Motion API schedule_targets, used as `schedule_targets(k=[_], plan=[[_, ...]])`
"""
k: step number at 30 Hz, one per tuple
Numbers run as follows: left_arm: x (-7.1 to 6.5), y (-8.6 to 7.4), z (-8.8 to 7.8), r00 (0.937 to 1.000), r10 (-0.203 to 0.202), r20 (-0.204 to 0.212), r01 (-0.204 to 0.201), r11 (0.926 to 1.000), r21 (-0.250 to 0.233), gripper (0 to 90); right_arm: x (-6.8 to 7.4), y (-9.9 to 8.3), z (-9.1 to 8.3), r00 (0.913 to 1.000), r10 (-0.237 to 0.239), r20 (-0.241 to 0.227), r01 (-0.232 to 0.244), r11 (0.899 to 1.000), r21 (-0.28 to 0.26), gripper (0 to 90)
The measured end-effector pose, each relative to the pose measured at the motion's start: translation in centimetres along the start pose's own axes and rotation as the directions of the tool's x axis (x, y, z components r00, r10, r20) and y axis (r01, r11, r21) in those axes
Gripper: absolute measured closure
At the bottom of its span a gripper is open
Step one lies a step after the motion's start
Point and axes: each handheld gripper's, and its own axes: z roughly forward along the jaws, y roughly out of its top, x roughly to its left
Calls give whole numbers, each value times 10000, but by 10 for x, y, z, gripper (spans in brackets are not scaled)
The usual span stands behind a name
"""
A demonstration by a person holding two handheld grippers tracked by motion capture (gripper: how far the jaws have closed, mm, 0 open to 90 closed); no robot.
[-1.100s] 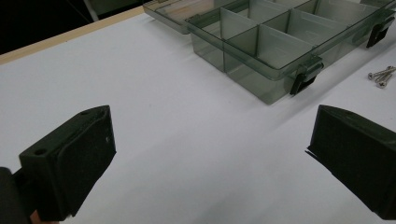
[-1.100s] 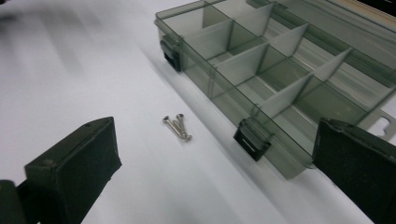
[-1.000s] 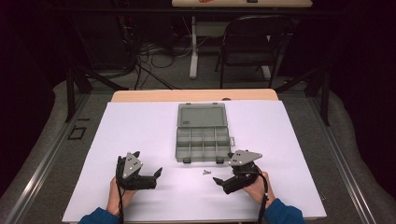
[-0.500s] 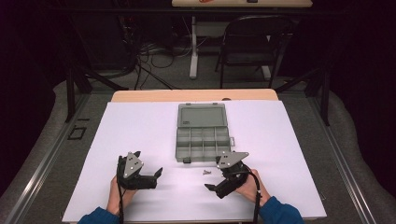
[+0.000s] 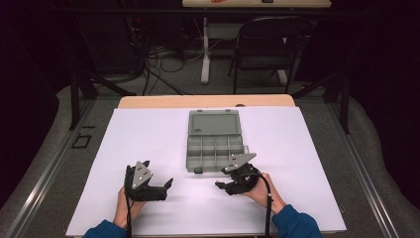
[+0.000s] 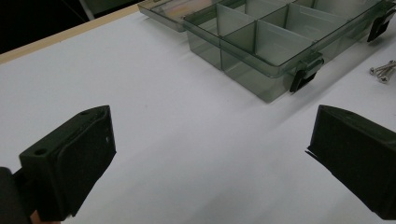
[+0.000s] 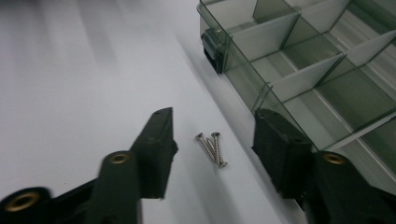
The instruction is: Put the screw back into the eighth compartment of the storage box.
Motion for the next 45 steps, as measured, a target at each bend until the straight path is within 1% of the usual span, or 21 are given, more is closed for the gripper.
schedule_targets(k=[3,4,5,7,8,11,13,14,20,21,23,24,25,26,27,28,30,34,38,44,45], plan=[[0,0,0,10000,47,-18,-47,10000,-2,0,-3,3,7,10000,23,13,-24,9988,492,570],[0,0,0,10000,3,-17,-3,10000,-23,0,-3,4,9,10000,46,60,-49,9988,496,597],[0,0,0,10000,-5,-13,5,10000,-17,0,-4,5,12,10000,24,87,-30,9972,744,622],[0,0,1,10000,3,-50,-3,10000,-49,0,-4,5,15,9998,94,184,-110,9961,880,653],[0,0,1,10000,4,-47,-4,10000,-32,0,-6,6,17,9998,135,172,-153,9943,1055,668],[1,0,1,10000,26,-41,-26,10000,-32,0,-8,7,20,9998,119,145,-135,9930,1175,705],[1,-1,1,10000,21,-58,-21,10000,-7,0,-8,8,23,9997,200,153,-218,9918,1262,732],[1,-1,1,9999,64,-92,-64,10000,10,0,-8,8,24,9998,138,174,-160,9909,1335,745],[0,0,2,10000,66,-25,-66,10000,34,0,-9,9,31,9995,254,165,-278,9864,1619,764],[0,0,2,10000,48,-17,-48,10000,28,0,-10,9,31,9995,304,120,-320,9838,1763,765],[0,-1,2,10000,63,-11,-63,10000,34,0,-10,8,32,9993,343,147,-363,9843,1727,768],[0,-1,2,10000,100,0,-100,9999,30,0,-11,8,33,9991,421,50,-423,9822,1830,773],[0,0,2,9999,142,-8,-142,9999,44,0,-11,7,33,9985,551,36,-549,9815,1832,787],[0,0,2,9999,155,5,-155,9999,42,0,-12,7,33,9984,561,-32,-546,9821,1800,791],[0,0,2,9999,163,6,-163,9999,33,0,-11,5,36,9972,745,30,-742,9881,1344,795],[0,0,2,9999,139,-6,-139,9999,23,0,-13,7,34,9981,598,-148,-562,9820,1805,806],[-1,0,2,9999,121,8,-121,9999,4,0,-13,6,34,9967,783,-204,-735,9815,1770,832],[-1,-1,2,9999,141,10,-141,9999,6,0,-13,6,34,9961,830,-296,-764,9808,1794,868],[-1,-1,2,10000,91,-14,-91,10000,-13,0,-14,6,33,9947,963,-366,-880,9790,1839,870],[0,-1,1,9999,98,46,-98,10000,-14,0,-13,7,31,9959,855,-305,-790,9820,1715,871],[0,-1,1,10000,63,50,-62,10000,-43,0,-12,8,30,9951,956,-264,-901,9827,1616,871]])
